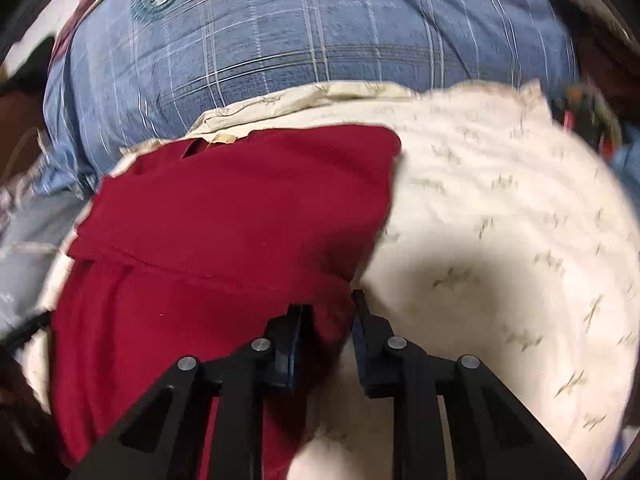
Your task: Fold small clothes
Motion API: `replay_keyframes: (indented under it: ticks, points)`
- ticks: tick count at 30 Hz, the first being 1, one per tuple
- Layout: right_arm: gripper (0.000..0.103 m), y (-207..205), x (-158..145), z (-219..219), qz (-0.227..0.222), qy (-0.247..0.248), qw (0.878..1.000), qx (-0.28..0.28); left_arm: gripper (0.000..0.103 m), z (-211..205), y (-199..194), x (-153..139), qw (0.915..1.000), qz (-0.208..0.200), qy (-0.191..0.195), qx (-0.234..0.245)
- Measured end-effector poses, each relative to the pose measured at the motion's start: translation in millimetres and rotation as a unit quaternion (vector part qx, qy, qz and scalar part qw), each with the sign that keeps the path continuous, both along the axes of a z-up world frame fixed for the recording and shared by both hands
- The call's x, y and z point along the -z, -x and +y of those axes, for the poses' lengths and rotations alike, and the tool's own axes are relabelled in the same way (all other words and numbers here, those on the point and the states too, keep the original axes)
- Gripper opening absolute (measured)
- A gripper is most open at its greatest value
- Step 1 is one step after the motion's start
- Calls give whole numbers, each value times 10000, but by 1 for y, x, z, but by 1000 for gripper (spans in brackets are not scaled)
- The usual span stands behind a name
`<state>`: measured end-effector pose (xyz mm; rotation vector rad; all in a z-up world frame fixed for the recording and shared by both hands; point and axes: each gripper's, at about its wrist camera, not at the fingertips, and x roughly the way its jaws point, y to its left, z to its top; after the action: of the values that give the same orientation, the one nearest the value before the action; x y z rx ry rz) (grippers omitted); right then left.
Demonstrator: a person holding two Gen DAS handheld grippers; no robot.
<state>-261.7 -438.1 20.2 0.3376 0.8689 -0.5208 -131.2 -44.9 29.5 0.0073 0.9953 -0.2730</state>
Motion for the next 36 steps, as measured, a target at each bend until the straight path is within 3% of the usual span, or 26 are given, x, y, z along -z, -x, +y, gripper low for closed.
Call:
replay_keyframes:
  ticks: [3,4,5,16,28,31,36]
  points:
    - [44,15,-7,12,-178,-286,9993,-128,58,4,12,-2,9999,-103,-88,-53]
    - [56,18,-7,16,-181,-334,9991,-173,58,5,16,-2,9999,-118,-100,-71]
    - [59,22,-7,22,-154,-364,9990,-230,58,5,20,-1,9999,-117,-102,-73]
    - [65,56,20,89,286,-630,9944,-801,58,10,55,-9,9997,-145,-171,92]
    - [73,67,23,114,557,-721,9910,-984,58,26,86,-12,9995,52,3,320]
    - [75,75,24,122,620,-769,9882,-1171,64,36,96,-10,9988,158,92,461]
    - [75,92,30,124,616,-939,9866,-1182,66,53,101,-2,9979,465,225,382]
